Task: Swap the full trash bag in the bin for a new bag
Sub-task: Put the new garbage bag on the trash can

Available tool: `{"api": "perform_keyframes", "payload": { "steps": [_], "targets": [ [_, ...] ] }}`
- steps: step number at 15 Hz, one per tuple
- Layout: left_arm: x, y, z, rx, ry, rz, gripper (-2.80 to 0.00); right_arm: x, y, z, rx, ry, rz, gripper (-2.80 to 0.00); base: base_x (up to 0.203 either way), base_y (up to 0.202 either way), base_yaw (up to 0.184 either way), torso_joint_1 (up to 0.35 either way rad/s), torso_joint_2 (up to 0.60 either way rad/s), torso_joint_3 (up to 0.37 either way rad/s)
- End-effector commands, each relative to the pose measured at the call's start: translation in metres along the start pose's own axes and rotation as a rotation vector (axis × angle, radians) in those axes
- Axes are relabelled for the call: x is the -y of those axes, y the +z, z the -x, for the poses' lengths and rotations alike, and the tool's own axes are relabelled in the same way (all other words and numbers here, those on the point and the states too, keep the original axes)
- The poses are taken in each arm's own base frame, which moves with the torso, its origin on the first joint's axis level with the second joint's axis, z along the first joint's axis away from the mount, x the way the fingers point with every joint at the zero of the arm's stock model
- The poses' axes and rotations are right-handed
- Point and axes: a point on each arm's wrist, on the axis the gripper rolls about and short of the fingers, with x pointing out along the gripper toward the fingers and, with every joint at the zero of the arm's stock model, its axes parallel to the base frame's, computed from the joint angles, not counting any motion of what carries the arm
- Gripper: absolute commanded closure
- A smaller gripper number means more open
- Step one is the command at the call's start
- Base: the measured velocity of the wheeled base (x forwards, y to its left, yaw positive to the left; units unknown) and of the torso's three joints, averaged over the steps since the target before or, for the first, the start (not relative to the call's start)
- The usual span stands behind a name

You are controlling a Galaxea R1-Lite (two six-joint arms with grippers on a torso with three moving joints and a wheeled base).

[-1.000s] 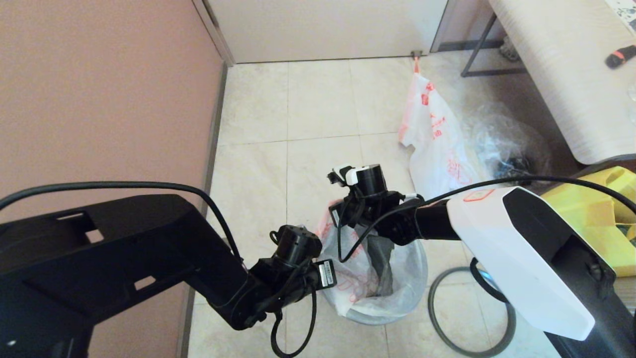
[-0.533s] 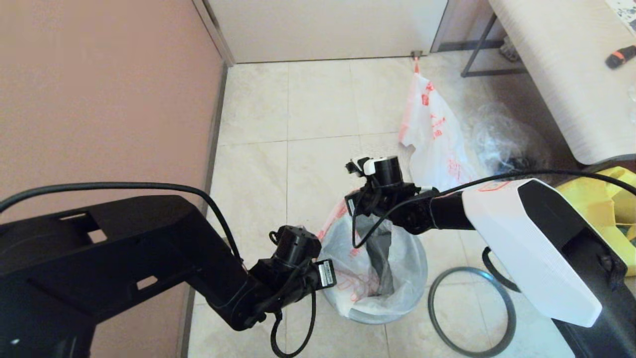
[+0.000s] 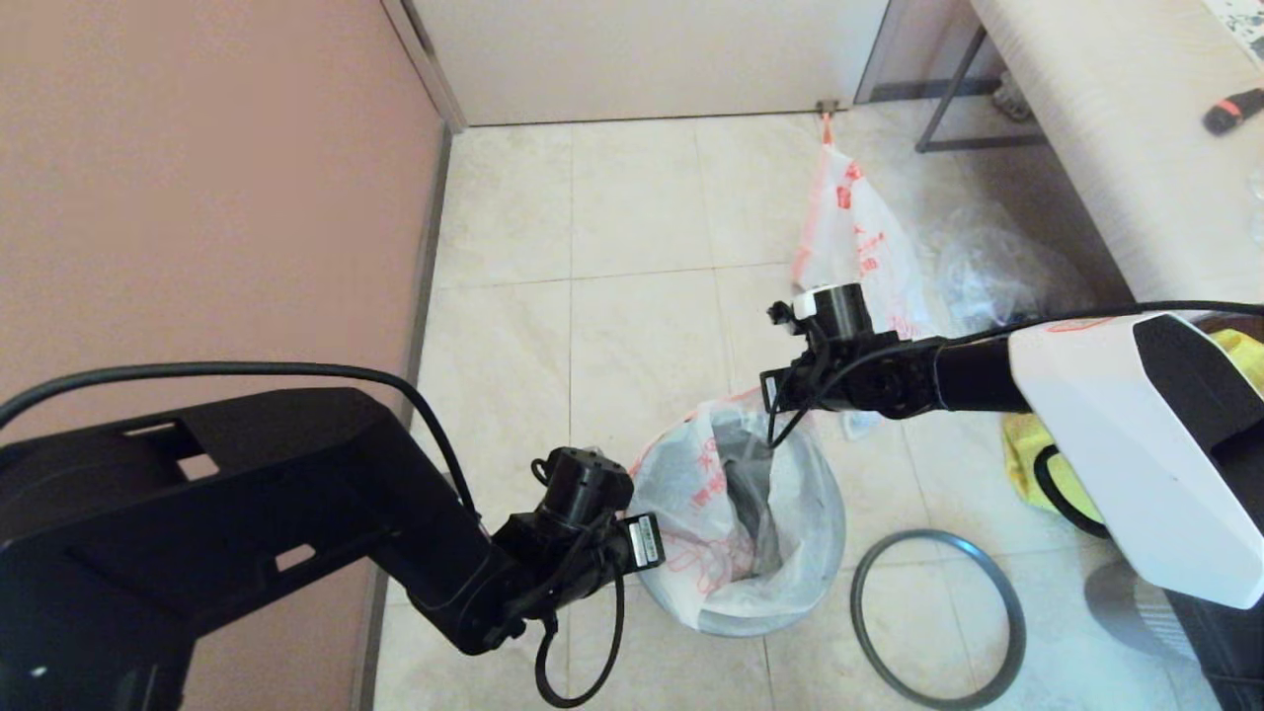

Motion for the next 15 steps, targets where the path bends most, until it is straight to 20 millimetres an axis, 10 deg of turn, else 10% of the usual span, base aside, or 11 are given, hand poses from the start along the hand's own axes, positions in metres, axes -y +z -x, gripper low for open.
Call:
{"api": "perform_keyframes", "payload": {
  "steps": [1,9,15],
  "targets": [
    [-0.002,0.001,-0.001,0.011,0.000,0.009,0.00,0.007,0.001,0.010,-0.049,-0.013,-0.009,0.00,0.000,0.000,0.000,0.000,0.00,0.000],
    [-0.007,0.005,0.000,0.026,-0.008,0.023,0.00,0.050,-0.030,-0.001,-0.185,-0.091,-0.050,0.00,0.000,0.000,0.000,0.000,0.00,0.000],
    [-0.009,0.009,-0.001,0.036,-0.005,0.033,0.00,0.046,-0.050,0.034,-0.163,-0.052,-0.048,0.00,0.000,0.000,0.000,0.000,0.00,0.000]
  ]
}}
